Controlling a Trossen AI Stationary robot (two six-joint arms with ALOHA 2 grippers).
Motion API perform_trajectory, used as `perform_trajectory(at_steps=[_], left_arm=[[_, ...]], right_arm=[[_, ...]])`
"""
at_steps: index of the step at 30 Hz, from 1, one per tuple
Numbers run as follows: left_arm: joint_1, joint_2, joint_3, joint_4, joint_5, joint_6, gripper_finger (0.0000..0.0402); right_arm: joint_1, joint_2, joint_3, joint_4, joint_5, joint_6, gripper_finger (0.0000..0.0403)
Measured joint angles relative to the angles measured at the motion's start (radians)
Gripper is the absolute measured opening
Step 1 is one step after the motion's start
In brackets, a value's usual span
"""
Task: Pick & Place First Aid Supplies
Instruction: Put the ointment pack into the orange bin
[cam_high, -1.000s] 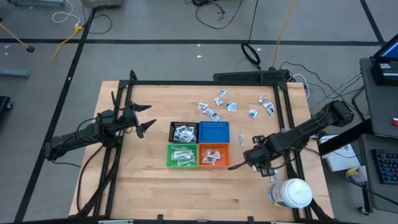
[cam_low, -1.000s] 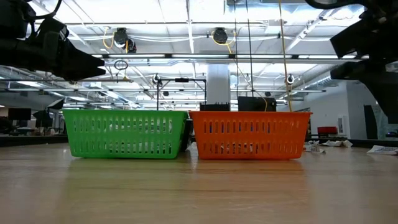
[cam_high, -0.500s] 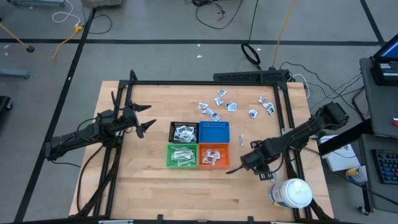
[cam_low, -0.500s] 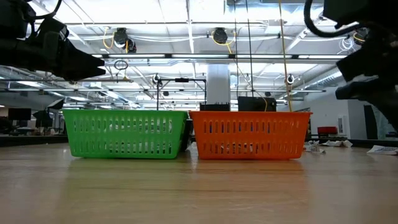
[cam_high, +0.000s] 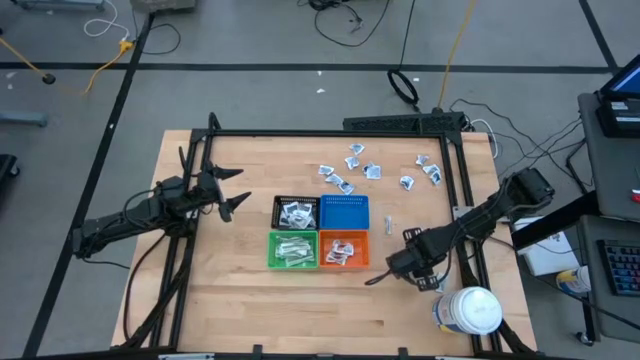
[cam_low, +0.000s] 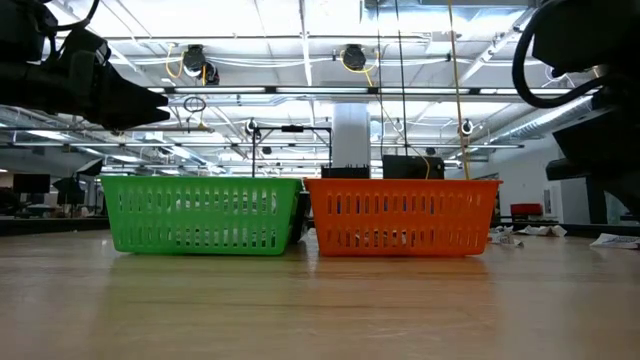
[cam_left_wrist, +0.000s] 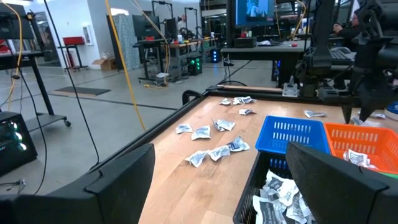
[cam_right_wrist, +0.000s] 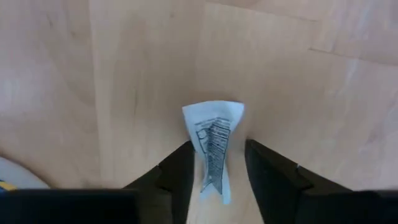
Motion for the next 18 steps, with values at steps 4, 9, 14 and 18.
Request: perform_trajectory(at_steps=[4, 9, 14, 18], left_arm=[[0.000, 0.000, 0.000, 0.000, 0.000, 0.000, 0.0365], [0.000, 0.000, 0.000, 0.000, 0.000, 0.000, 0.0365], [0.000, 0.000, 0.000, 0.000, 0.000, 0.000, 0.0365], [0.000, 0.000, 0.000, 0.000, 0.000, 0.000, 0.0365]], right_arm=[[0.000, 0.000, -0.001, 0.003, 0.010, 0.019, 0.0081], [-0.001, 0.000, 0.000, 0.010, -0.006, 0.035, 0.0009], [-0.006, -0.006, 0.030, -0.043, -0.015, 0.070, 0.0007], [-0.022, -0.044, 0.070, -0.096, -0.013, 0.072, 0.0004]])
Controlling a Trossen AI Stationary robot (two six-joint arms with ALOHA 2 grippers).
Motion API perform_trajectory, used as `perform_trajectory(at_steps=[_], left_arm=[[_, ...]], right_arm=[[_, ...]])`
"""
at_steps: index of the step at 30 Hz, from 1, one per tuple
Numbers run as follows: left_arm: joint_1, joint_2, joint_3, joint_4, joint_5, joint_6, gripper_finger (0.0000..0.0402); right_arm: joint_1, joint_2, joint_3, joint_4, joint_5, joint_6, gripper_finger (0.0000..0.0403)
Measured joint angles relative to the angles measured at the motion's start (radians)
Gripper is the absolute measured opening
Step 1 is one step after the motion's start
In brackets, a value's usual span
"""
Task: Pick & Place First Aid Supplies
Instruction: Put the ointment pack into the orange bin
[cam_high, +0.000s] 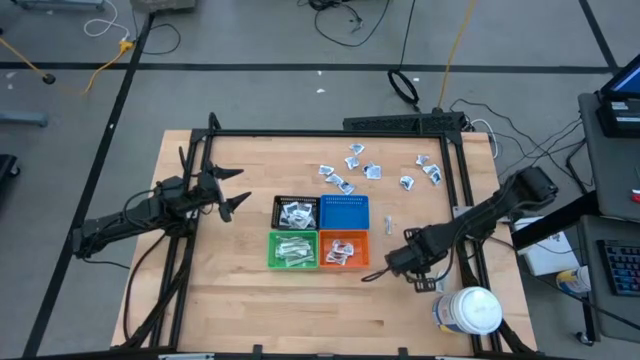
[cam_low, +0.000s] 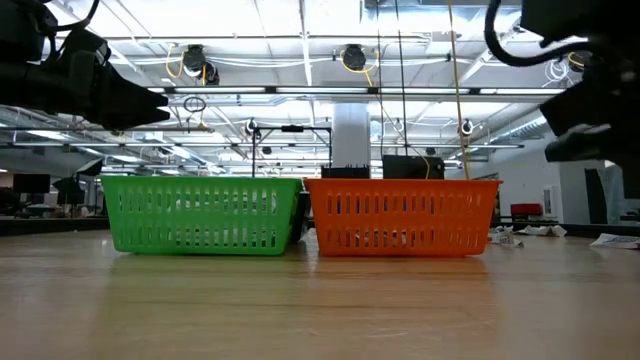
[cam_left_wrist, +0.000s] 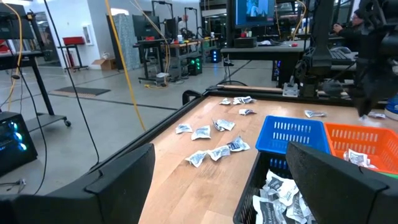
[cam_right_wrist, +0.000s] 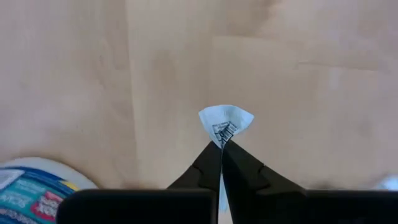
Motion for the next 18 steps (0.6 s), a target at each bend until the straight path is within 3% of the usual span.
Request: perform_trajectory(at_steps=[18], left_arm=[[0.000, 0.000, 0.000, 0.000, 0.000, 0.000, 0.0365]], right_arm=[[-0.108, -0.089, 0.178, -0.323, 0.009, 0.001, 0.0003]])
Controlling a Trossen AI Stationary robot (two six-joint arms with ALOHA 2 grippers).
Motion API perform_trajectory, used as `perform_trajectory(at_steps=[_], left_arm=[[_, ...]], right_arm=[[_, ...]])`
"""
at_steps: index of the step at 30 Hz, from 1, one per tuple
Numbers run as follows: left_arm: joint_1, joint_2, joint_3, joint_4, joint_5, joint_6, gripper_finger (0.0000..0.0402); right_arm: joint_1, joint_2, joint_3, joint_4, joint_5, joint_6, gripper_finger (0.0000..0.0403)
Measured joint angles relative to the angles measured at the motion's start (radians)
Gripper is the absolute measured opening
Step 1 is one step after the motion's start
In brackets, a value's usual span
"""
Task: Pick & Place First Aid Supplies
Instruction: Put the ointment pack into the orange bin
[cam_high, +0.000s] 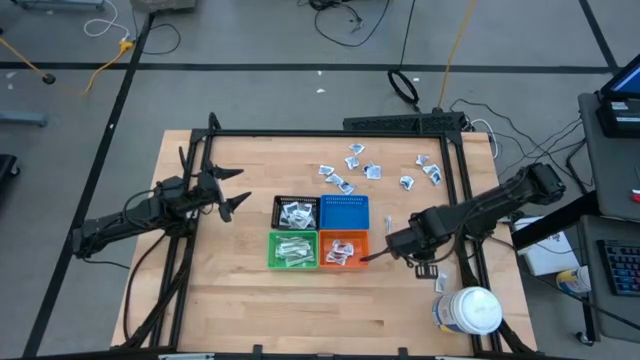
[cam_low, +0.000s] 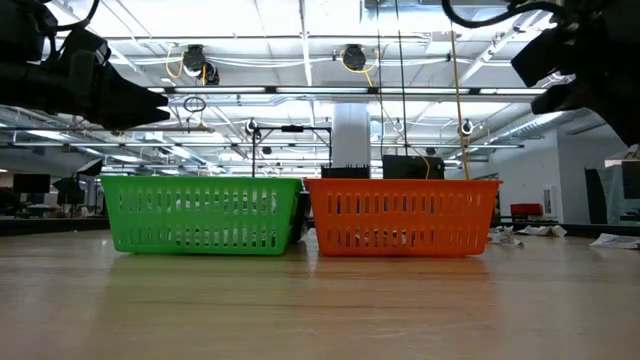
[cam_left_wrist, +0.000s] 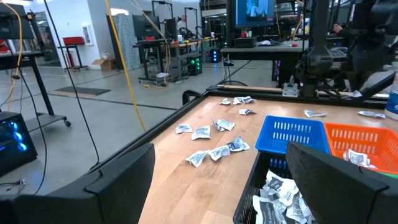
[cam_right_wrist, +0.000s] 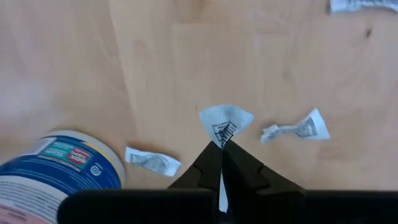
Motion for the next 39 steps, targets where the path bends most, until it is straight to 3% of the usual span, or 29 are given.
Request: perform_trajectory(at_steps=[10, 26, 39], left_arm=[[0.000, 0.000, 0.000, 0.000, 0.000, 0.000, 0.0365], [0.000, 0.000, 0.000, 0.000, 0.000, 0.000, 0.0365], [0.000, 0.000, 0.000, 0.000, 0.000, 0.000, 0.0365]], right_arm=[[-0.051, 0.078, 0.097, -0.015, 0.003, -0.013, 0.0003], [-0.155, 0.441, 0.502, -0.016, 0.001, -0.107, 0.0004], [-0.212, 0.626, 0.798, -0.032, -0.003, -0.117, 0.0004]])
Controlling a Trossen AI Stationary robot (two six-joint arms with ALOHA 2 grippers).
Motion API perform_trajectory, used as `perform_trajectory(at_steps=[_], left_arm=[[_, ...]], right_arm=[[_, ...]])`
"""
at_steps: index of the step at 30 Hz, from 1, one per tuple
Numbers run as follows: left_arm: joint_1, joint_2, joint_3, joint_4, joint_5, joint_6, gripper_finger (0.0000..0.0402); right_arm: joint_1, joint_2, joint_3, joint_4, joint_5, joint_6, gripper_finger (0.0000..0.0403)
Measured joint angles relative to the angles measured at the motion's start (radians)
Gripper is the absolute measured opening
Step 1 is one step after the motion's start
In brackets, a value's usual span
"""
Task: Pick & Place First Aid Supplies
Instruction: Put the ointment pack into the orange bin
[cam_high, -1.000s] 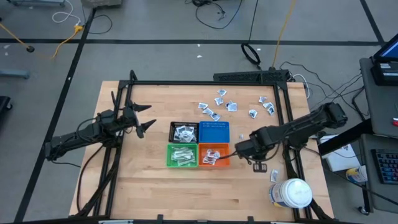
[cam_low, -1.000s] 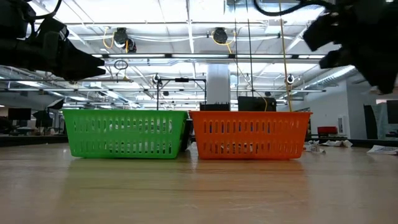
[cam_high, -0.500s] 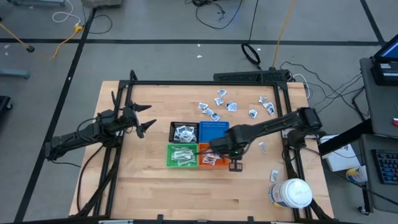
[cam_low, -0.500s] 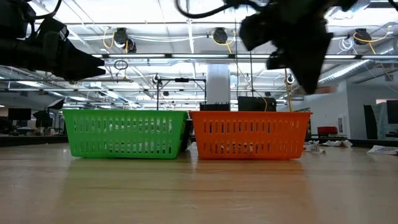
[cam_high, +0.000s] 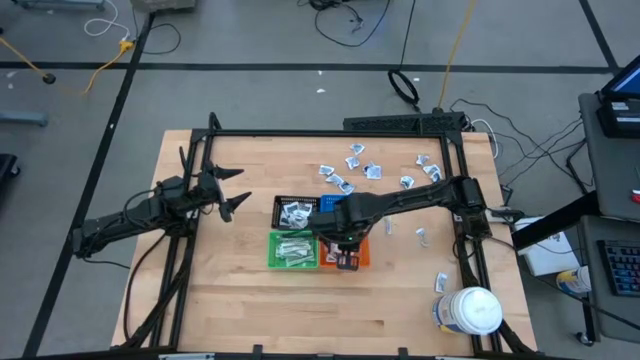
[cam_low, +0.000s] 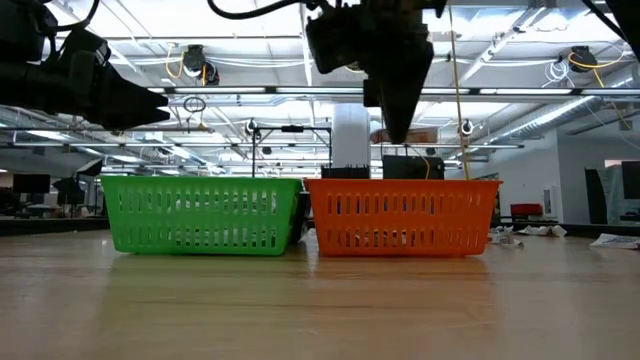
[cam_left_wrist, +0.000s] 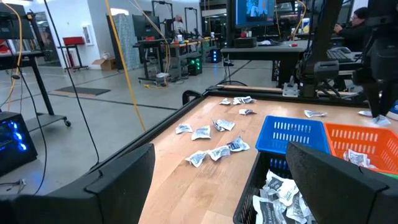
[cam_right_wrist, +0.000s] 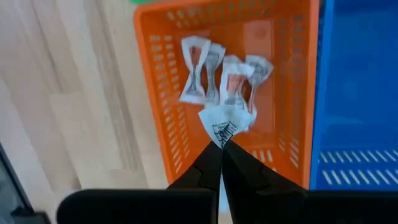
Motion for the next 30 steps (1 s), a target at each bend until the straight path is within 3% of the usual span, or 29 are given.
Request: perform_trajectory(at_steps=[25, 30], left_arm=[[0.000, 0.000, 0.000, 0.000, 0.000, 0.000, 0.0365], [0.000, 0.000, 0.000, 0.000, 0.000, 0.000, 0.0365]], right_arm=[[0.001, 0.002, -0.217, 0.223, 0.003, -0.023, 0.0005], [0.001, 0.002, -0.217, 0.216, 0.002, 0.003, 0.0035]])
